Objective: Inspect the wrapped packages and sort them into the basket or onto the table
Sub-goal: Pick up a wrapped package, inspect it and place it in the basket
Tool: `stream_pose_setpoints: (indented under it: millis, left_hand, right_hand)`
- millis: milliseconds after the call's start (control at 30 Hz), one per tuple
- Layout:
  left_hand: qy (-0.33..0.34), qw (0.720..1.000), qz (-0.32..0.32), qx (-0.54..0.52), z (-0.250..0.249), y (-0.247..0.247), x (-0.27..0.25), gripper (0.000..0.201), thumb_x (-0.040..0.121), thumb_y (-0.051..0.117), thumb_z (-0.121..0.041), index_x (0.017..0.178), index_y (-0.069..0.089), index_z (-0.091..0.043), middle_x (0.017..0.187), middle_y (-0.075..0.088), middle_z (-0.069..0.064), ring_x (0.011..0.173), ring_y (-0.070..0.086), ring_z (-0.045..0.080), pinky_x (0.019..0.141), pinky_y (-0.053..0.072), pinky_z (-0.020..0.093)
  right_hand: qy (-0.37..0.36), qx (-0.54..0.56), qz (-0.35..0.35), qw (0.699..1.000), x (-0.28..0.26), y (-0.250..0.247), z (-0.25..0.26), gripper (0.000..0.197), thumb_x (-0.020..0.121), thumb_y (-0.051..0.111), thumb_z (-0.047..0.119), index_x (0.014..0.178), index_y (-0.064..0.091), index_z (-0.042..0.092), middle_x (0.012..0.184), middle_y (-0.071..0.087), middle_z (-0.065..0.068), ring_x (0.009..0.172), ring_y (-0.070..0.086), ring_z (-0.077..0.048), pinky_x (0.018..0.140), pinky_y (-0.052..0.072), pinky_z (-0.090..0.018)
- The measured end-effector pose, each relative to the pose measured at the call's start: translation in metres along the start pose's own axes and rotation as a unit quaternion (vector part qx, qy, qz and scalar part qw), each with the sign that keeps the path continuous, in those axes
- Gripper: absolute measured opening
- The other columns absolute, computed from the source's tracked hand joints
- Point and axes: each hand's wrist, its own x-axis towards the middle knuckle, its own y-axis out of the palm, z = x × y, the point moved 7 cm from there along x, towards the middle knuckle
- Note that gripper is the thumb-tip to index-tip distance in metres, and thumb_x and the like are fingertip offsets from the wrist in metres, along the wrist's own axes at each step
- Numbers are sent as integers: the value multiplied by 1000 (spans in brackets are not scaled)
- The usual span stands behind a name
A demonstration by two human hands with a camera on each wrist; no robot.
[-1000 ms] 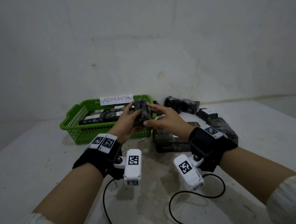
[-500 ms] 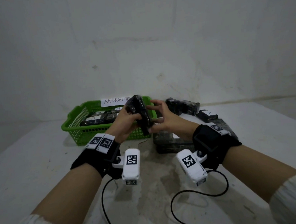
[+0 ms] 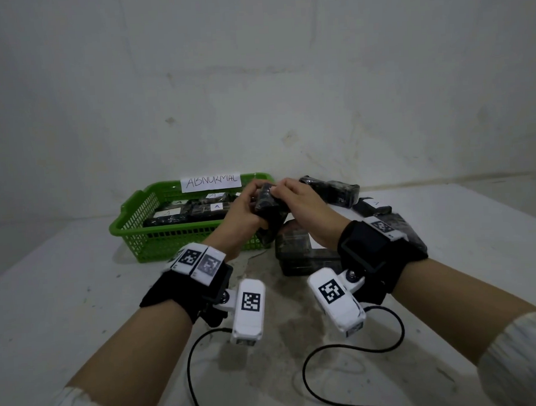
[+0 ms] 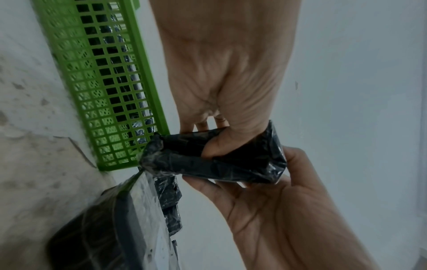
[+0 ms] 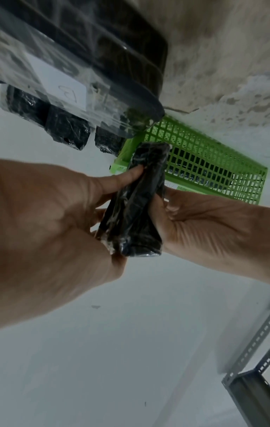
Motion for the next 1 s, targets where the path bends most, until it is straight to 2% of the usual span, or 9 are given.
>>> stream_pose_setpoints:
  millis: [200,367,433,500,567,667,767,867,1000]
  left_hand:
    - [-11,1000,-16,-13,-6,1,-2,65,68,43,32,114,47,-15,109,60,10,101,60,22,77,53,34]
    - [-42,991,-83,-99,-5,-7,-2,59,82,52,18,125,34,-18,115,56,16,100,61,28,76,57,40]
    - [-63,982,-114,-137,-2,-17,-1,63,88,56,5,129,21,-26,120,54,17,101,62,30,68,59,39]
    - [-75,971,-148,-174,0,-26,-1,66,90,56,1,131,15,-31,119,50,11,100,62,33,62,60,40]
    - [-90,961,-163,-204,3,-31,0,59,91,57,-4,129,19,-30,115,47,7,100,60,32,62,60,44]
    - [-145,960,-140,-193,8,-31,-1,40,94,53,-32,125,28,-26,121,53,13,104,60,34,66,59,47]
    - [-184,967,-144,-101,13,-39,-3,47,93,45,-53,130,36,-24,127,53,8,111,55,27,71,50,39]
    - [-182,968,-171,-29,18,-52,0,48,93,52,-45,131,37,-19,127,51,5,110,50,21,71,43,33]
    - [-199,959,-201,-18,23,-68,-2,41,91,55,-43,118,50,-12,102,60,2,93,55,18,64,38,31]
  right_hand:
    - [32,-7,22,999,-3,1,1,22,94,58,30,109,55,15,107,63,-1,106,62,-21,83,58,-46]
    - [38,-5,18,999,-2,-3,3,46,93,52,50,129,44,22,116,58,-1,98,61,-8,63,49,-19]
    - [25,-45,21,998,-1,-7,1,49,90,61,41,132,40,26,115,54,-5,98,60,-12,67,48,-18]
    - [3,-87,44,995,1,-7,-3,59,82,74,21,129,41,33,117,50,-11,104,59,-24,81,53,-31]
    - [-23,-116,60,991,0,-5,-4,60,78,75,8,121,45,36,112,52,-11,101,59,-28,84,53,-38]
    - [-28,-97,16,995,1,-10,-2,39,85,65,6,114,54,30,91,58,-2,80,58,-16,67,46,-23]
    - [13,-43,-52,998,8,-21,-9,23,94,51,13,113,58,22,93,57,0,75,48,-16,60,36,-22]
    - [50,-19,-77,996,13,-26,-16,22,99,46,23,119,55,21,110,56,1,78,50,-13,61,37,-23]
    - [62,5,-60,996,21,-14,-19,40,92,64,23,126,44,15,107,57,-1,79,57,-10,67,46,-26]
